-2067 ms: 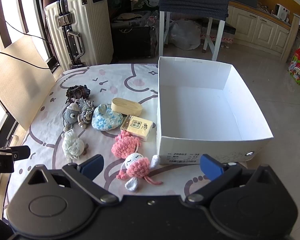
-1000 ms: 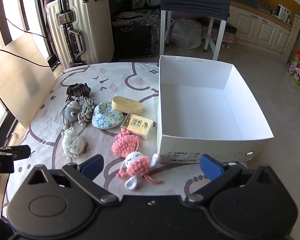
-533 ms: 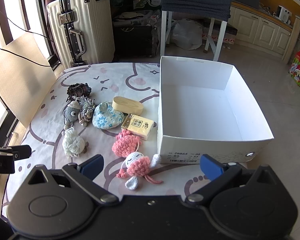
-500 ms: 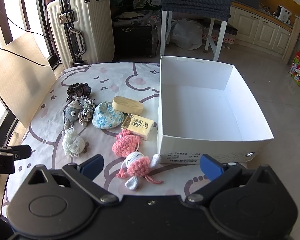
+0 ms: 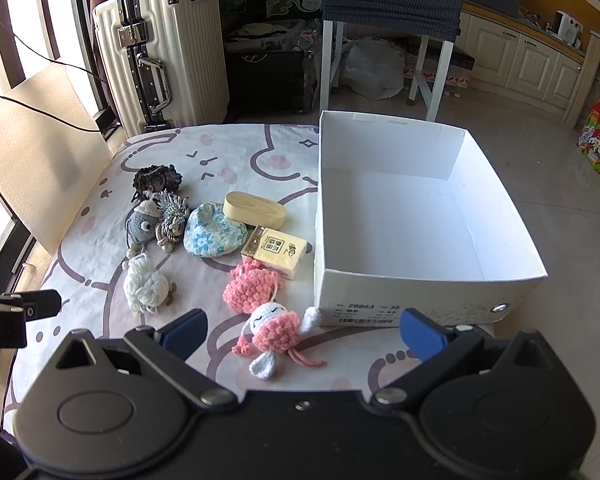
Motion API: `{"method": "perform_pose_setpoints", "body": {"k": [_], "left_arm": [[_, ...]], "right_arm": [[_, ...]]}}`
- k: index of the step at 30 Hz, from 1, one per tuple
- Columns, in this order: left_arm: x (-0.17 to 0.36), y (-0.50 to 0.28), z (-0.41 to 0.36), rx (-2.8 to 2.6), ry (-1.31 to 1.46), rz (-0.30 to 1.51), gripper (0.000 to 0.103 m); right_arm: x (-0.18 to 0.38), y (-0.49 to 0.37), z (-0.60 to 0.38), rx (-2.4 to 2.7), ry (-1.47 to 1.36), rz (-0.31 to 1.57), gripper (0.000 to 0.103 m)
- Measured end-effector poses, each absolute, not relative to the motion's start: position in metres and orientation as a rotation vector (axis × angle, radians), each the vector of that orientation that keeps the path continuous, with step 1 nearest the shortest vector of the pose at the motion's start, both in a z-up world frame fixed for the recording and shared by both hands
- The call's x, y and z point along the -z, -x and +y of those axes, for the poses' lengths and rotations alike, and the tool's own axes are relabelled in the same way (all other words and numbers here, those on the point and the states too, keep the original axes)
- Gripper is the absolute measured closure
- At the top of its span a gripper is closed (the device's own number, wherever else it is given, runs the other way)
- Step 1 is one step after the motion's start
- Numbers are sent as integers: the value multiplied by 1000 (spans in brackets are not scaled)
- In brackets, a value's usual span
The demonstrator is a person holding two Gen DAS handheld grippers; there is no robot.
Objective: Organize objects
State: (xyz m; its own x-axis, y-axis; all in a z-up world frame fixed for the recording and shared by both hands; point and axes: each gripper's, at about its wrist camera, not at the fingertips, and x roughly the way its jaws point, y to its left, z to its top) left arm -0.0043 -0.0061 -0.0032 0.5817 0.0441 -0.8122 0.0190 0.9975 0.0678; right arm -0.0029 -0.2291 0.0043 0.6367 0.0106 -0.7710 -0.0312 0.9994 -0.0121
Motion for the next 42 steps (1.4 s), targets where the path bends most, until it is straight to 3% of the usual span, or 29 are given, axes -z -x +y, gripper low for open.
{"method": "perform_pose_setpoints", "body": {"k": [42], "left_arm": [[1,1,1,24,-155,912,0]], "right_arm": [[-14,0,-222,-112,76,793,0]]}}
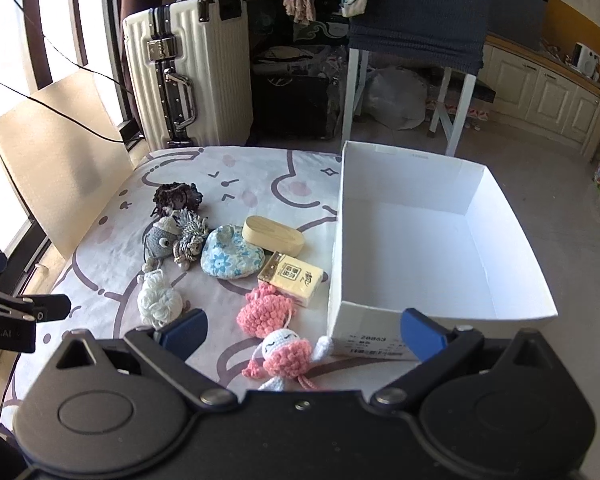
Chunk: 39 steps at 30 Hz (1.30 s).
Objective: Organize objects
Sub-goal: 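Grasp the pink-and-white bunny with the right tool while the left tool grasps the white yarn ball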
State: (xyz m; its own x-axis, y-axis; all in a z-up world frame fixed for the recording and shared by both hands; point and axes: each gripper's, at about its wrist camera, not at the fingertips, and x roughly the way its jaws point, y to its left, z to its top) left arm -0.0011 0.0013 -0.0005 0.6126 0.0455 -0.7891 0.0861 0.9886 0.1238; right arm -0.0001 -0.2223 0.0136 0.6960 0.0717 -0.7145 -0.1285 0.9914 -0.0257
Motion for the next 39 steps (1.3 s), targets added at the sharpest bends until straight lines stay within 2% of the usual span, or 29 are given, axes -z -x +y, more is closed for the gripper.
{"method": "perform_pose_setpoints", "body": {"k": [6,13,15,19,25,33,39], "left_arm": [[-9,-22,4,9,-175,900,0],[-6,-66,5,-38,-150,919,0],[3,-79,5,-59,-128,938,0],[25,-100,8,-98,-89,981,0],[58,-122,12,-143,-38,1028,0],[102,-135,6,-125,-14,1089,0],[128,-142,9,-170,3,1124,0]], "right_arm": [[-13,-24,-222,-195,76,826,0],[3,-54,-202,-273,266,817,0],[12,-62,-195,-293,315,830,6],[31,-75,-184,-326,391,861,8],[58,-91,-172,-363,470,913,18],[100,-103,-151,-413,596,1037,35],[121,-103,-139,-452,634,1120,41]]}}
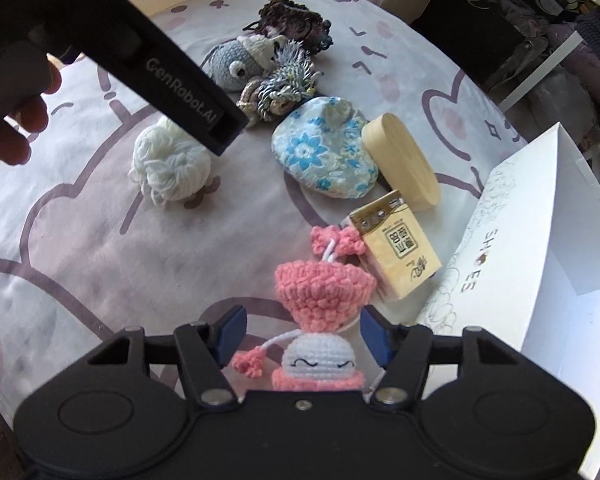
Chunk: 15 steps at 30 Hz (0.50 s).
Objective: Organize objects
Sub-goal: 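Grasp the pink-and-white bunny with the right tool while the left tool grasps the white yarn ball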
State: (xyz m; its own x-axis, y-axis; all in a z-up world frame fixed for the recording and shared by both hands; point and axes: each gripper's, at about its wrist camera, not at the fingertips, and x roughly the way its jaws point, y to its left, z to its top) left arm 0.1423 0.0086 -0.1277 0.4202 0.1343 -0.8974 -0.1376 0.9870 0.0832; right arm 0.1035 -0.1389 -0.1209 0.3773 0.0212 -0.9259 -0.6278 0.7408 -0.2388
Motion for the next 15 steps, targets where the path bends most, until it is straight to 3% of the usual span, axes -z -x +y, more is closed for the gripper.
{"method": "perform_pose_setpoints", "body": {"k": [15], "left_arm": [[158,-156,13,-219,130,1268,0]], "right_arm": [[153,-126,-143,-392,683,1255,57]]}}
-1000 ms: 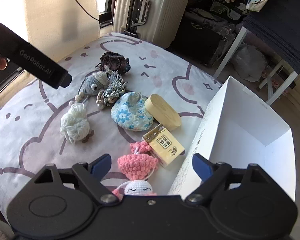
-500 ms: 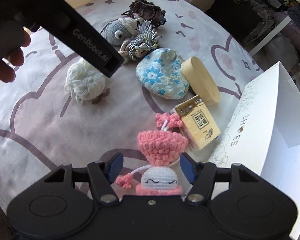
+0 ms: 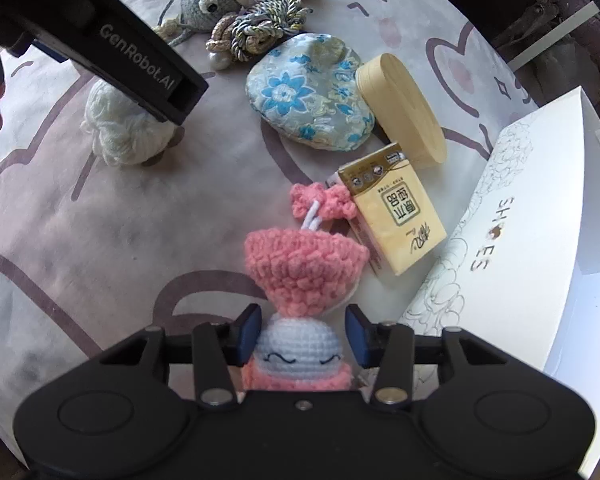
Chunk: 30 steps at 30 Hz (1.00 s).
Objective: Organize objects
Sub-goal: 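Grasp the pink-and-white bunny with the right tool while the left tool grasps the white yarn ball, then carry the bunny and yarn ball up and over into the white box with both tools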
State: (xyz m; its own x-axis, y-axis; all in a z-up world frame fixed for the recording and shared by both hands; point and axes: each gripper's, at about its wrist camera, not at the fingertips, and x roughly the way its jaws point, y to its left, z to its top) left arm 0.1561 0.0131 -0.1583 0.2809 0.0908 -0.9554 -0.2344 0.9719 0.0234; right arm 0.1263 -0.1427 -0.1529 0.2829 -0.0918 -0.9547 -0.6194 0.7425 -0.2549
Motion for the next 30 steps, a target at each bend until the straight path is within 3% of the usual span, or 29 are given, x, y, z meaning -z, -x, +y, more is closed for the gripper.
{"method": "perform_pose_setpoints", "body": {"k": [6,15,30], "left_arm": [[163,-156,9,-175,147,1294,2],[167,-153,8,-90,185,1319,47],[141,-133,18,-54,79,1273,52]], "right_arm": [[155,-130,-143,-402,667,1276,59],[151,-135,-145,-393,597,1293,61],[113,-136,-147,-389,356,1257,64]]}}
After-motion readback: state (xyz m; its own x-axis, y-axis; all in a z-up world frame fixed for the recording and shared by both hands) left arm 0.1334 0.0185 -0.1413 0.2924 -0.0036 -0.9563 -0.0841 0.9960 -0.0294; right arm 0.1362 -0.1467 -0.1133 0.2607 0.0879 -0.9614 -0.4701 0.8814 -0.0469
